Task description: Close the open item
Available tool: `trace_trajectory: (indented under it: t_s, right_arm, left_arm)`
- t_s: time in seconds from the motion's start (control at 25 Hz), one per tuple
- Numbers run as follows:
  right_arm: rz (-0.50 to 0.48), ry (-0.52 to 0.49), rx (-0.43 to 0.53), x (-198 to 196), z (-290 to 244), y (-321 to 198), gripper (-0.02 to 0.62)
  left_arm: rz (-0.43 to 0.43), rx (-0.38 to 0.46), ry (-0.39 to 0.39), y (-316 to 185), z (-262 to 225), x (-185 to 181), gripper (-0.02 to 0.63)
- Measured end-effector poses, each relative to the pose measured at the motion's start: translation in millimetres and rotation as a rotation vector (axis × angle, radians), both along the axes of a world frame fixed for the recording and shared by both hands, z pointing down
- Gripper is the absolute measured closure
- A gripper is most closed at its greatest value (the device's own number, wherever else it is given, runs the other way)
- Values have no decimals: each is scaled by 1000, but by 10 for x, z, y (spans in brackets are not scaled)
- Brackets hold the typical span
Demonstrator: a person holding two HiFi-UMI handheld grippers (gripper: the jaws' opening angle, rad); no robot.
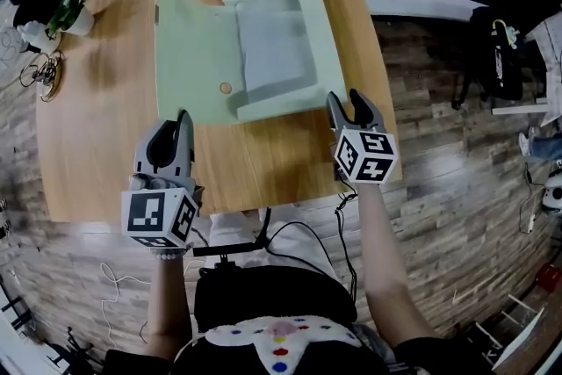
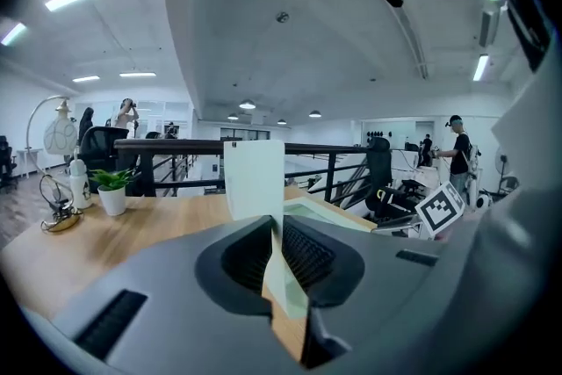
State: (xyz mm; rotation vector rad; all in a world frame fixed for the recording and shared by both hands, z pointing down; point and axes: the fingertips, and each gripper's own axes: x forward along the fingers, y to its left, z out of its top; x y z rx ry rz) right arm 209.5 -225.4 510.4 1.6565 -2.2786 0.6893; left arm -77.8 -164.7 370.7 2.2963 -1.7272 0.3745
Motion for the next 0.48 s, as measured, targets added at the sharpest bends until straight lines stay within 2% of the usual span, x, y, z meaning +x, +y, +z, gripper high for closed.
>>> trace_trajectory:
  t_s: [0.28,0.48]
  right_arm:
    - [8,-109,-23,-4,98,-7,400]
    - [-16,-119,-31,-12,112,5,402]
  left_arm:
    - [137,6,-89,-61,-39,385,568]
    - [233,-1,-140,-93,-28,711,568]
